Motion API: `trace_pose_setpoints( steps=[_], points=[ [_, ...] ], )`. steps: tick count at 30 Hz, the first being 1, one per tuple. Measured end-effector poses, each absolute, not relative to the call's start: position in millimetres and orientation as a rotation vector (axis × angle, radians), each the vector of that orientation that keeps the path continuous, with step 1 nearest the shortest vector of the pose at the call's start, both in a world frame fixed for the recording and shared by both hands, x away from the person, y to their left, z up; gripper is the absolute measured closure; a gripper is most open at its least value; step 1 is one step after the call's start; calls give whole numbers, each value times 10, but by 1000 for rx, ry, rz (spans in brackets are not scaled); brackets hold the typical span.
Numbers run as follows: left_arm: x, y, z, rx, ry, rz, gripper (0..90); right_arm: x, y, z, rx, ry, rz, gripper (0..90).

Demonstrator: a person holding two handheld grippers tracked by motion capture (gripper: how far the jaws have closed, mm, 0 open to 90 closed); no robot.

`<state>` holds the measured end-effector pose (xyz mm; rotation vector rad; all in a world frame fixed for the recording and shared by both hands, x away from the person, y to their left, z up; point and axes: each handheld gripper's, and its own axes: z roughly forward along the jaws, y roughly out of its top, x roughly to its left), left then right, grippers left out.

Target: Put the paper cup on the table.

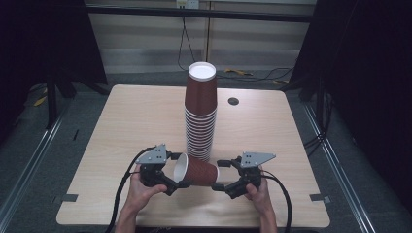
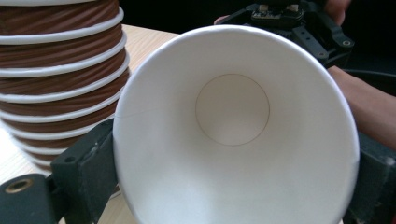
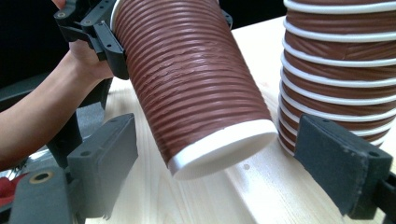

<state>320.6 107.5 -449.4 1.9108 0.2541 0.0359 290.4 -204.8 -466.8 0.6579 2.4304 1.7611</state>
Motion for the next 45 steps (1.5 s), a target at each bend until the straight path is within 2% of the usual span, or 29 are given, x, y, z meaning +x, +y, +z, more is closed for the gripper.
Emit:
trace_pose_setpoints(
  steps=[11, 21, 36, 45],
  points=[
    [3220, 1273, -4466, 1943, 275, 61, 74, 2836, -2136, -4671, 734, 2220, 1754, 130],
    [3244, 1414, -4436, 1975, 339, 100, 74, 2775, -2210, -4761, 864, 1994, 1563, 133],
    [3332, 1663, -4388, 2021, 464, 126, 73, 2737, -2268, -5028, 941, 1663, 1473, 161],
    [3468, 1765, -4301, 2061, 572, 160, 71, 2672, -2343, -5050, 966, 1569, 1529, 147]
  ],
)
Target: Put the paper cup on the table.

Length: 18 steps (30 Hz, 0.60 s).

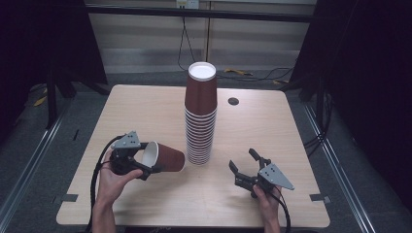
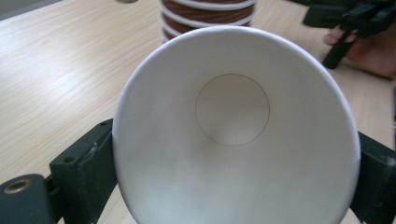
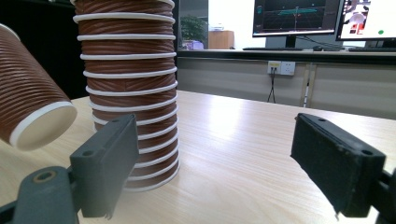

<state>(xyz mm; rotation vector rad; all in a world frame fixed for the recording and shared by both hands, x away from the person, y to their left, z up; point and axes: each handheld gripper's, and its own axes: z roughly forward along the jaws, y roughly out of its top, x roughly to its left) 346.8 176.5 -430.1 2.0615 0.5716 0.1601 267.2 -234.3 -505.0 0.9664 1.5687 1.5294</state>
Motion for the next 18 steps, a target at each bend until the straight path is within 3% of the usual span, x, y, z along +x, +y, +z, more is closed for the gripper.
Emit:
trace_pose_setpoints(
  steps=[18],
  points=[
    [3785, 1758, -4115, 2174, 649, 176, 70, 2660, -2337, -5050, 960, 1573, 1529, 139]
  ],
)
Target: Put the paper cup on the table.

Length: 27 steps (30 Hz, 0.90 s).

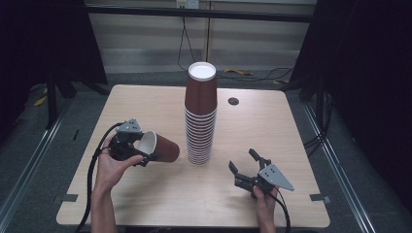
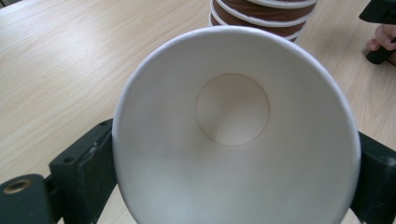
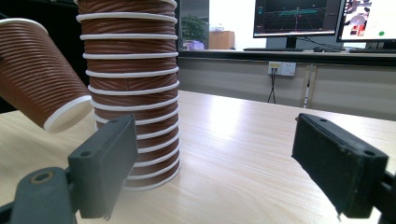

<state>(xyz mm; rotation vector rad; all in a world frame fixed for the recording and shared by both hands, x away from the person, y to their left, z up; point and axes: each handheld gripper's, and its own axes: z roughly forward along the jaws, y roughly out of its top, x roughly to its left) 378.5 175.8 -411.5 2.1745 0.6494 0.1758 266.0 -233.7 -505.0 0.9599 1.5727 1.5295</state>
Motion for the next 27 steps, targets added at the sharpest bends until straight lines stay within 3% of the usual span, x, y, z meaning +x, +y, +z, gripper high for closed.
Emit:
trace_pose_setpoints(
  steps=[27],
  points=[
    [4262, 1580, -3982, 2458, 637, 185, 68, 2660, -2337, -5050, 958, 1571, 1529, 138]
  ],
)
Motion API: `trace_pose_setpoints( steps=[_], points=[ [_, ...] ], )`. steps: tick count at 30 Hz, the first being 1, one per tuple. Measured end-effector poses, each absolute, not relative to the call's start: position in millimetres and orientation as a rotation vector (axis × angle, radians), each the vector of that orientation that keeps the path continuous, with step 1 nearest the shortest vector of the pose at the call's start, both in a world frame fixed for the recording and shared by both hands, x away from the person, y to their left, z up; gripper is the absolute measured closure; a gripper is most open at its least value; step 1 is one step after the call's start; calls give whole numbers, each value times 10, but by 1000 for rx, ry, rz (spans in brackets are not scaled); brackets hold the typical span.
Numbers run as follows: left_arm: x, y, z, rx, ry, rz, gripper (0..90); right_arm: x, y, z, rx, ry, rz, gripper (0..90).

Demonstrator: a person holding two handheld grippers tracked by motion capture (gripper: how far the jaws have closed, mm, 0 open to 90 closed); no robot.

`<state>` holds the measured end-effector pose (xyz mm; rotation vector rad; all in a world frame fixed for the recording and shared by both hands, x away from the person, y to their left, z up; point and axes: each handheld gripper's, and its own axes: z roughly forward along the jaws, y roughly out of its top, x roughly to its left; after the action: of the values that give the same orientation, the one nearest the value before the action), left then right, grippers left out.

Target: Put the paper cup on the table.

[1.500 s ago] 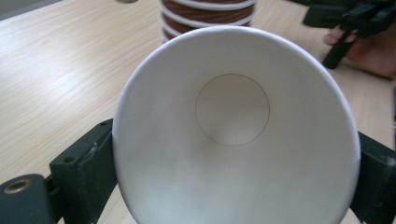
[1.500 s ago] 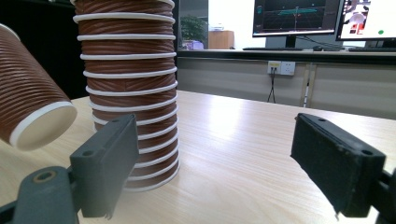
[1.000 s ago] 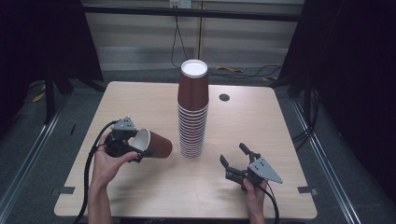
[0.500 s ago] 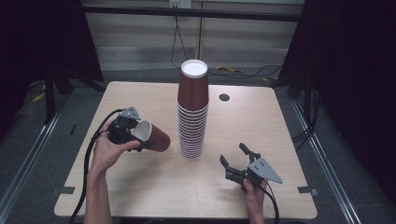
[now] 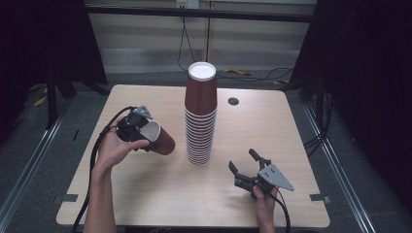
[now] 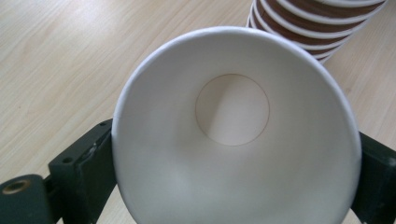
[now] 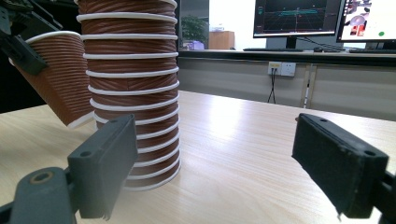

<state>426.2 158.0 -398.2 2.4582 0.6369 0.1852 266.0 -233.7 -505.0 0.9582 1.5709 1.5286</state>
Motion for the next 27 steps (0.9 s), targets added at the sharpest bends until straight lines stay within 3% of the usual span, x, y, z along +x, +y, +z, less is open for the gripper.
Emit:
trace_pose_setpoints(
  steps=[19, 27],
  points=[
    [4405, 1308, -4029, 2701, 598, 186, 55, 2661, -2337, -5050, 958, 1571, 1529, 138],
    [4413, 1199, -4078, 2690, 568, 213, 42, 2661, -2337, -5050, 958, 1571, 1529, 138]
  ],
)
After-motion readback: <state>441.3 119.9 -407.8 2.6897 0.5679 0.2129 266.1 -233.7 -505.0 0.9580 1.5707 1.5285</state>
